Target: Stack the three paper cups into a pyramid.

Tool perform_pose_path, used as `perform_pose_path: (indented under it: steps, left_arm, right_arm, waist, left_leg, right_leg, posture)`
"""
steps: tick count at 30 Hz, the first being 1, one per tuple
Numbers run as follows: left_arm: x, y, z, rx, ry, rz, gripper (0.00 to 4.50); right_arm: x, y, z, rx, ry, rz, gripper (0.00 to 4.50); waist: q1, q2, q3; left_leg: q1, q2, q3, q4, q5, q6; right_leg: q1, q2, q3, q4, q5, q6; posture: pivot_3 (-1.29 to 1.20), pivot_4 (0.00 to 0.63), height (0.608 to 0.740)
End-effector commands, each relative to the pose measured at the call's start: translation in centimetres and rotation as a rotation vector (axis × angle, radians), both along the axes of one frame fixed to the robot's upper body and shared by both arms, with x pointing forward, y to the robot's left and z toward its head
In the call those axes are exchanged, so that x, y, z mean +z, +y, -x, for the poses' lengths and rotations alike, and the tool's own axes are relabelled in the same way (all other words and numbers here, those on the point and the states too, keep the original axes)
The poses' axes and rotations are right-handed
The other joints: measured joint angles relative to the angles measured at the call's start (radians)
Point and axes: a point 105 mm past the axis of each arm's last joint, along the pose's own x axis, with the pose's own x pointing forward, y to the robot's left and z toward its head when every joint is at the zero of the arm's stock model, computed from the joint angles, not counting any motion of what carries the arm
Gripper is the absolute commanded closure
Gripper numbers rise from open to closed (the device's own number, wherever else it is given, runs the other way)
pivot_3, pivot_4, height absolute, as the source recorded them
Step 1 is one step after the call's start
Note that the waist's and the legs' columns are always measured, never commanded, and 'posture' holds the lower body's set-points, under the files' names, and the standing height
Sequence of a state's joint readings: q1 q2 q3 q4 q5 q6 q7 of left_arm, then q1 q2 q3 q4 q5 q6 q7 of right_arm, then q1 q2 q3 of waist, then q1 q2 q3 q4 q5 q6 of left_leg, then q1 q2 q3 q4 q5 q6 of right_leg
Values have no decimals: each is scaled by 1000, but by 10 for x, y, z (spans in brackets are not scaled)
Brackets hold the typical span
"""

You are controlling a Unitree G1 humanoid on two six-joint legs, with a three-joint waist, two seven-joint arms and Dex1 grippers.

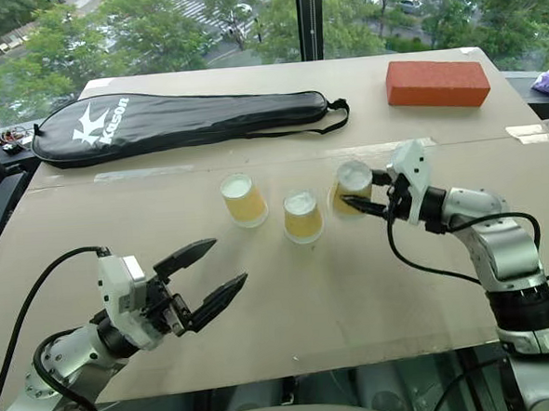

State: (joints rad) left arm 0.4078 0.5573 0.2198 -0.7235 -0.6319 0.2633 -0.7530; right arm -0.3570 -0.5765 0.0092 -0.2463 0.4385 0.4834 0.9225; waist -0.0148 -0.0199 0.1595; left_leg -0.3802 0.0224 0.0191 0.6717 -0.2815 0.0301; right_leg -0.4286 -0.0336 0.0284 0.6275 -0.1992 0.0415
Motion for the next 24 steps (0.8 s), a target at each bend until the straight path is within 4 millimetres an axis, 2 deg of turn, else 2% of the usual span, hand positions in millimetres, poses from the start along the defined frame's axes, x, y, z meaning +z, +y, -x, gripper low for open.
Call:
perform_pose_path:
  steps: [1,7,12,18,24]
  left_arm:
    - [7,-4,5,-43,-10,17,0]
    - [15,-6,2,-34,-22,26,0]
    - [16,-8,2,-30,-18,29,0]
    - [13,-6,2,-23,-13,31,0]
    - [11,-3,2,-15,-14,26,0]
  right_arm:
    - [7,11,21,88,-17,27,2630]
    - [-1,9,33,112,19,70,2631]
    - [-8,9,33,103,27,84,2641]
    - [-26,8,26,67,17,134,2642]
    - [-31,12,12,29,-24,141,2643]
  waist:
    - [1,0,0]
    - [3,0,0]
    - [2,0,0]
    - [2,0,0]
    - [2,-1,0]
  left_leg:
    - [0,0,0,0,0,0]
    - [0,0,0,1,0,0]
    - [0,0,0,0,0,0]
    - [0,0,1,1,0,0]
    - [0,-1,1,1,0,0]
  right_leg:
    - [0,0,0,0,0,0]
    - [0,0,0,0,0,1]
    - [0,0,0,0,0,1]
    - [0,0,0,0,-1,1]
    - [0,0,0,0,0,1]
  posture:
    - [0,150,740]
    - [0,150,740]
    - [0,150,740]
    - [0,150,740]
    - [0,150,740]
